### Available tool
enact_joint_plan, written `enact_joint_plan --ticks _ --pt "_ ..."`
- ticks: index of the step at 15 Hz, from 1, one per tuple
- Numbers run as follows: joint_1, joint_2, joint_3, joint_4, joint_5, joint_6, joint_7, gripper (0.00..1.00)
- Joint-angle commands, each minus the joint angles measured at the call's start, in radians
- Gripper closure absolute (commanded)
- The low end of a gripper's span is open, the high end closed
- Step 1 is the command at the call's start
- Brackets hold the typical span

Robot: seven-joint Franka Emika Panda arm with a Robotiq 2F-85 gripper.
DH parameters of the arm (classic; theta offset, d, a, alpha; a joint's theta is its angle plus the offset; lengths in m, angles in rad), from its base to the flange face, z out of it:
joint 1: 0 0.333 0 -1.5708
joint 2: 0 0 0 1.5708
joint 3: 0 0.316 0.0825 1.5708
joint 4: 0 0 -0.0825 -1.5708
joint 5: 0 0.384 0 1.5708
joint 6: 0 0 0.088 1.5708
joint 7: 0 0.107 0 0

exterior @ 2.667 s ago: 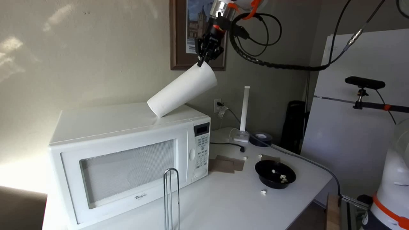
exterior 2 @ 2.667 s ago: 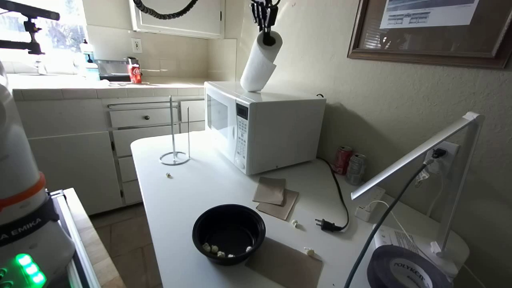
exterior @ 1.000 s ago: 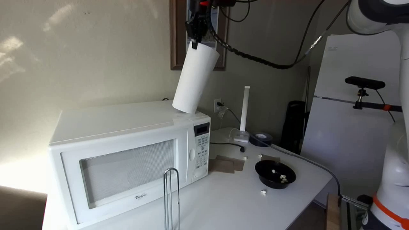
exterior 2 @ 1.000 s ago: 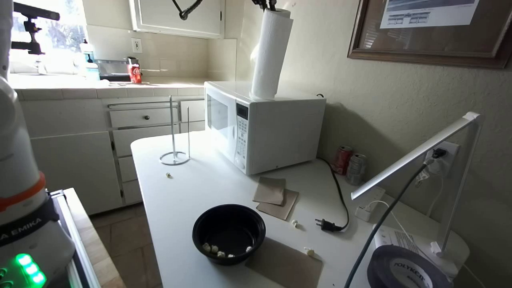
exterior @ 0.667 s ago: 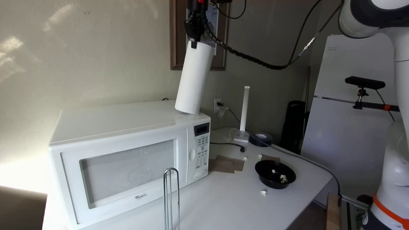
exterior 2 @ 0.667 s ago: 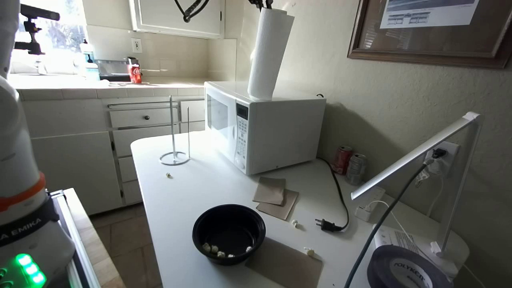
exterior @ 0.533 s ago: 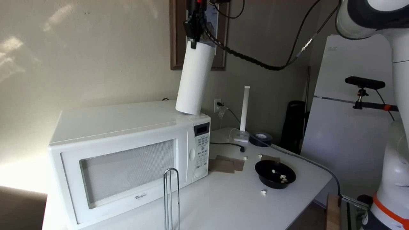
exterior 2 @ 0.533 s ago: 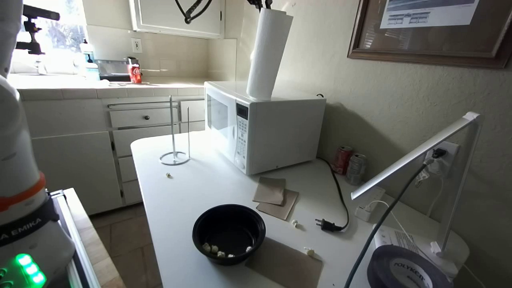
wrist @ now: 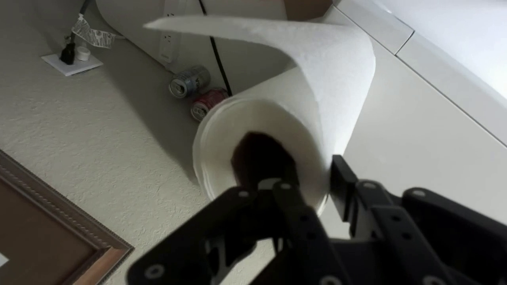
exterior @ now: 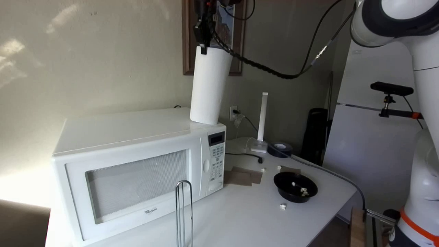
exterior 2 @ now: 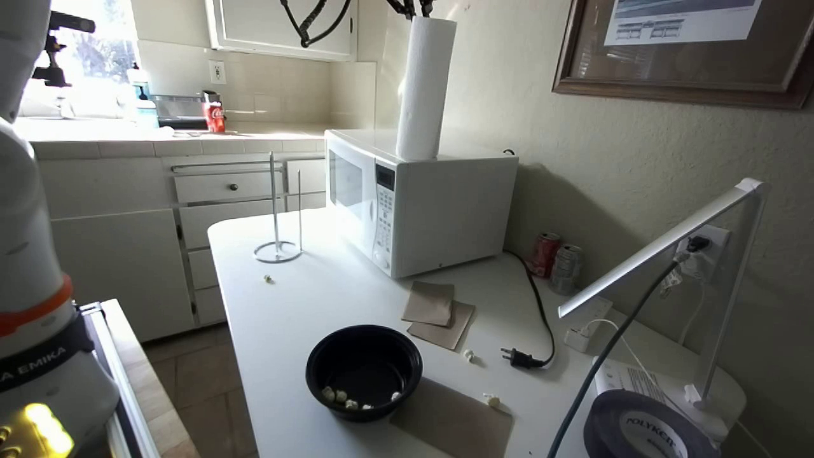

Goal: Put the tissue roll upright

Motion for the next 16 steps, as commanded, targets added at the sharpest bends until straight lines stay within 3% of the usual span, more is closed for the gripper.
enact_joint_plan --ticks 1,5,7,16 --pt "0.010 0.035 0.003 0.068 -0.006 -0.037 -0.035 0.41" --pt "0.013 0.039 0.002 0.092 -0.005 -0.035 -0.051 0.10" --pt "0.013 0.040 0.002 0.101 -0.005 -0.034 -0.055 0.00" --pt "-0.005 0.000 0.009 0.107 0.052 -0.008 -0.034 0.00"
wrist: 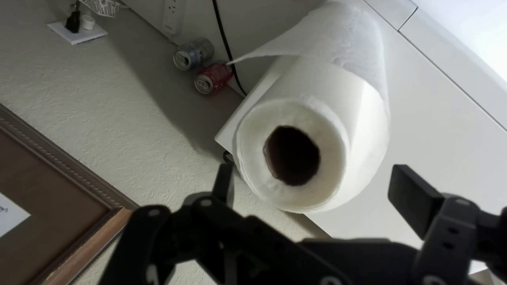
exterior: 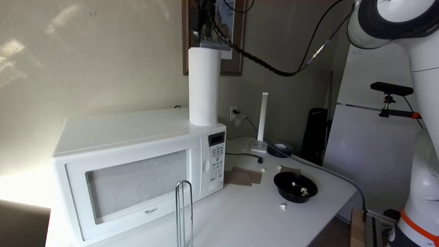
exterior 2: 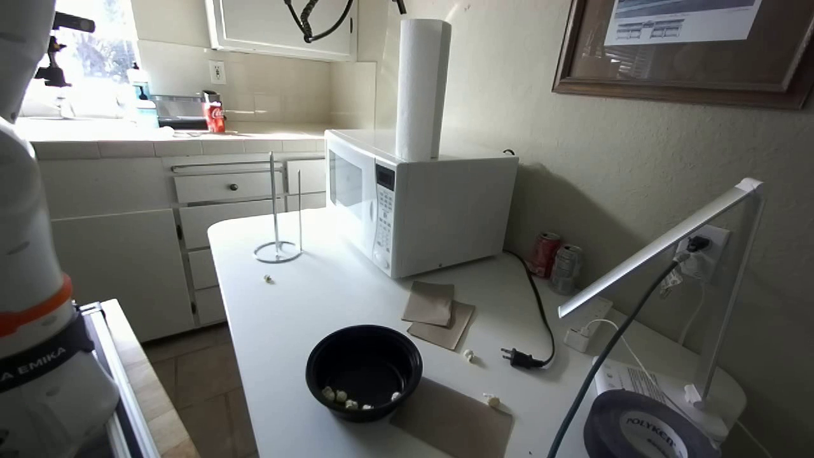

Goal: Put the tissue roll upright

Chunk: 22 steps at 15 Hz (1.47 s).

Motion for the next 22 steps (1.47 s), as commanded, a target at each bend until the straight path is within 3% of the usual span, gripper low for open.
enact_joint_plan --ticks 1,5,13,22 --pt "-0.017 -0.036 0.011 -0.002 0.062 0.005 0.016 0.00" --pt "-0.054 -0.133 0.015 -0.092 0.197 0.094 0.023 0.00" --pt "-0.142 -0.386 -0.024 -0.427 0.404 0.248 -0.011 0.00" --pt "-0.157 -0.625 -0.057 -0.811 0.421 0.328 -0.030 0.00"
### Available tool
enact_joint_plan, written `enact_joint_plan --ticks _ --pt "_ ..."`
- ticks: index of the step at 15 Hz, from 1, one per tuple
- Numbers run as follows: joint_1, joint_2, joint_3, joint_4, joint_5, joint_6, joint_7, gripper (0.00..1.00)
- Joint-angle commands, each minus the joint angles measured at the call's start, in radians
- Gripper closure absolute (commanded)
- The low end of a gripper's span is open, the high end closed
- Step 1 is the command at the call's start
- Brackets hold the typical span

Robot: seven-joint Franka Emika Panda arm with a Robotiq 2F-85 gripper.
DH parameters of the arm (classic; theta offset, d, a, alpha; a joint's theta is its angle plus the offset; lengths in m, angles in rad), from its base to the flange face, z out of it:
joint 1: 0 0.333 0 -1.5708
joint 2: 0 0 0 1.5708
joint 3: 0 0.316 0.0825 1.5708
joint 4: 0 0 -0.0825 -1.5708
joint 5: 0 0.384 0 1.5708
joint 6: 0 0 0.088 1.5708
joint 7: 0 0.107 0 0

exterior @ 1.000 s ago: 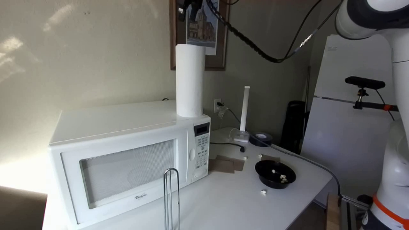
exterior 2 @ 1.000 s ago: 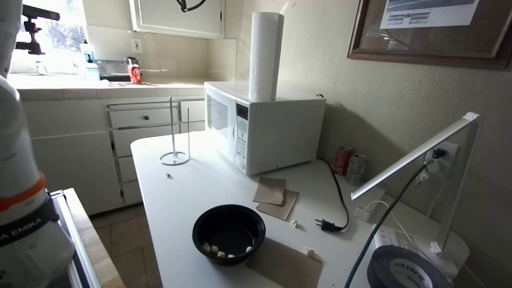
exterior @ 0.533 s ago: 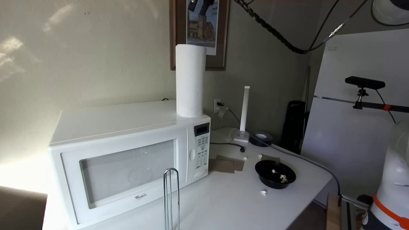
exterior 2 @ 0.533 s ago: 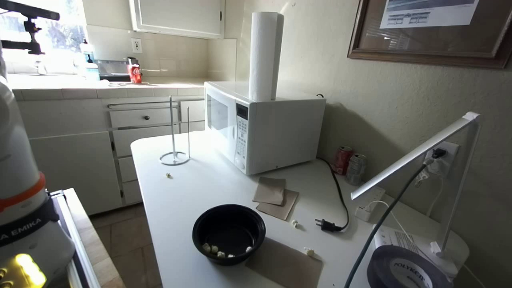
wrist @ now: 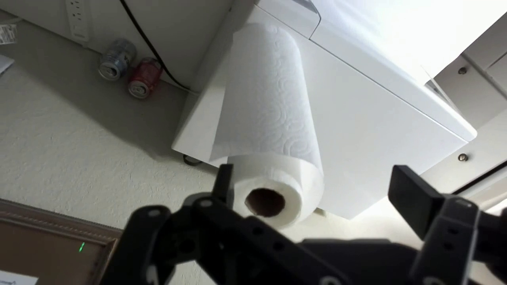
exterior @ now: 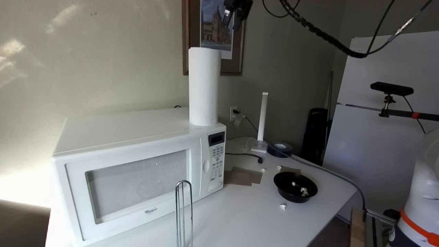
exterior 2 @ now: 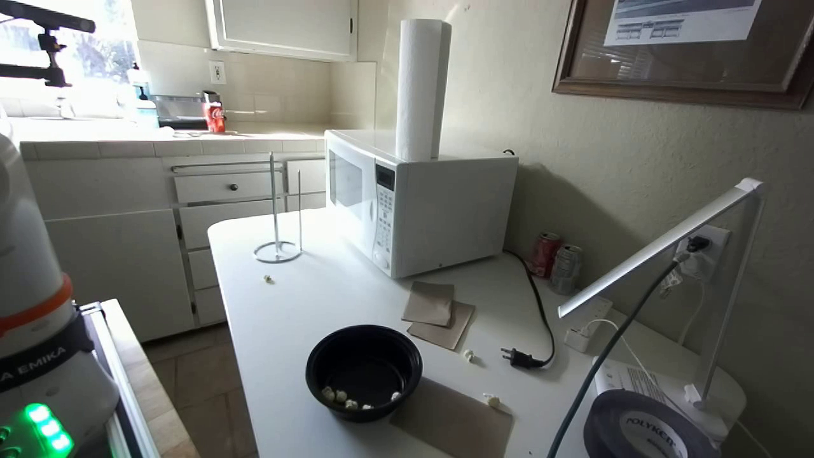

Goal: Put the tissue roll upright

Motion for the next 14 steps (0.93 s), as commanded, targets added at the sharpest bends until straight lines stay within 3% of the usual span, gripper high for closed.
enact_joint_plan --ticks 1,8,9,14 --pt "-0.002 -0.124 -0.011 -0.206 0.015 0.090 -0.021 0.00" --pt "0.017 -0.206 -0.033 -0.359 0.008 0.207 -0.020 0.00" --pt "0.015 -0.152 -0.029 -0.275 -0.005 0.162 -0.006 0.00" --pt "0.015 -0.155 -0.030 -0.280 -0.006 0.168 -0.006 0.00"
